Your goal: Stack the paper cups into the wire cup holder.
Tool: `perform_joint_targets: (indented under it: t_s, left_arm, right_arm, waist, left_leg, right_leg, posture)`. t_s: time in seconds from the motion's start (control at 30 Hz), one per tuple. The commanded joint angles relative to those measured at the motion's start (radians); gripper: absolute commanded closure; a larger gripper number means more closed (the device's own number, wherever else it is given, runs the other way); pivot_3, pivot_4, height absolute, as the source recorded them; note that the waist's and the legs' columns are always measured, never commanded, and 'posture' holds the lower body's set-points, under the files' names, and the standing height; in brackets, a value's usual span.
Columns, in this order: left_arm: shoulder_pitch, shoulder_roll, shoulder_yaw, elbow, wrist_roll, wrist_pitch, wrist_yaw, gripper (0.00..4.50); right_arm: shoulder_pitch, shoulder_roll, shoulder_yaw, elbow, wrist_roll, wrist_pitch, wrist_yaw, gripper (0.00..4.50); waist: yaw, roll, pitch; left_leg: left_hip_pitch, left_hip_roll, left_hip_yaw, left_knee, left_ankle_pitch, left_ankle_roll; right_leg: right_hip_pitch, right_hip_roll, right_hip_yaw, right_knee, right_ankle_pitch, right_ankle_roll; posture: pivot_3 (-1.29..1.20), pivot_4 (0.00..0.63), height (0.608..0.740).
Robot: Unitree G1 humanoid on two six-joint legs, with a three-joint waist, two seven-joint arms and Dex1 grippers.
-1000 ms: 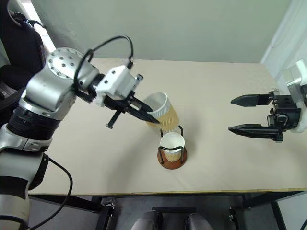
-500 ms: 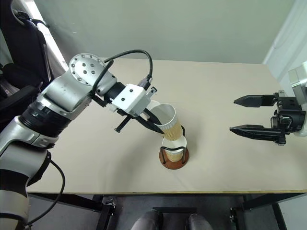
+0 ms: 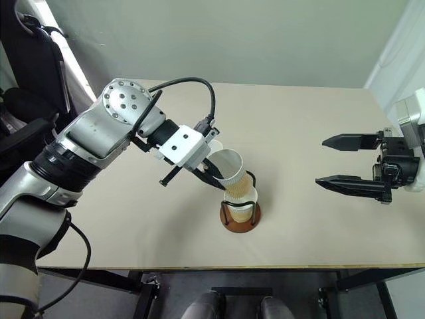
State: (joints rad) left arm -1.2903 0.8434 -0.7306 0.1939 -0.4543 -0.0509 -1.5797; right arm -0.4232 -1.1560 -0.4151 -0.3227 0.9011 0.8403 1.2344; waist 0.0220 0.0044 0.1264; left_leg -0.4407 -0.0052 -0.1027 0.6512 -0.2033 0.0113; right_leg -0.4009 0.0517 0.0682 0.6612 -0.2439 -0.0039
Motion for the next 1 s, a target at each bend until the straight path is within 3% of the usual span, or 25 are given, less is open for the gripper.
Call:
perform_joint_targets:
  t_s: [0.03, 0.27, 0.43, 0.63, 0.87, 1.0]
  left_arm:
    - [-0.013, 0.007, -0.004, -0.037, -0.029, 0.012, -0.035, 4.06]
    - [-0.005, -0.051, 0.022, 0.014, 0.045, -0.032, -0.035, 1.79]
    - [-0.005, -0.145, 0.137, 0.105, 0.104, -0.023, -0.010, 0.11]
    - [-0.007, -0.176, 0.299, 0.319, 0.192, -0.023, 0.121, 0.11]
    - [-0.025, -0.225, 0.359, 0.707, 0.346, -0.129, 0.199, 0.11]
    - [-0.037, -0.264, 0.381, 0.822, 0.398, -0.167, 0.200, 0.11]
  right_arm:
    - [-0.004, -0.004, -0.030, -0.023, 0.016, -0.020, -0.007, 0.00]
    - [0.008, 0.003, -0.029, -0.031, 0.015, -0.027, -0.018, 0.00]
    - [0.016, 0.003, -0.031, -0.029, 0.009, -0.035, -0.024, 0.00]
    - [0.027, -0.010, -0.047, -0.027, 0.006, -0.036, -0.024, 0.00]
    - [0.021, -0.019, -0.027, -0.013, -0.003, -0.043, -0.025, 0.00]
    - [0.028, -0.013, -0.025, -0.027, -0.001, -0.037, -0.041, 0.00]
  waist:
    - [0.000, 0.000, 0.000]
    - [0.000, 0.000, 0.000]
    - [0.001, 0.000, 0.000]
    - [0.000, 0.001, 0.000]
    - [0.006, 0.001, 0.000]
    - [0.009, 0.001, 0.000]
  left_leg:
    - [0.000, 0.000, 0.000, 0.000, 0.000, 0.000]
    - [-0.001, 0.000, 0.000, 0.003, 0.000, 0.001]
    - [-0.004, 0.000, 0.000, 0.009, -0.003, 0.004]
    - [-0.006, 0.000, 0.002, 0.015, -0.005, 0.007]
    - [-0.006, 0.000, 0.002, 0.015, -0.006, 0.008]
    - [-0.013, -0.001, 0.002, 0.017, -0.006, 0.009]
  right_leg:
    - [0.000, 0.000, 0.000, 0.000, 0.000, 0.000]
    - [0.000, 0.000, 0.000, 0.000, 0.001, 0.001]
    - [0.000, 0.000, 0.000, 0.001, 0.002, 0.003]
    - [0.000, 0.000, 0.002, 0.000, 0.004, 0.006]
    - [-0.002, 0.000, 0.003, 0.000, 0.004, 0.006]
    - [-0.007, -0.001, 0.003, 0.000, 0.005, 0.009]
  posture:
    - [0.00, 0.150, 0.740]
    - [0.00, 0.150, 0.740]
    - [0.00, 0.150, 0.740]
    - [0.00, 0.150, 0.740]
    - [0.00, 0.150, 0.740]
    - [0.00, 0.150, 0.740]
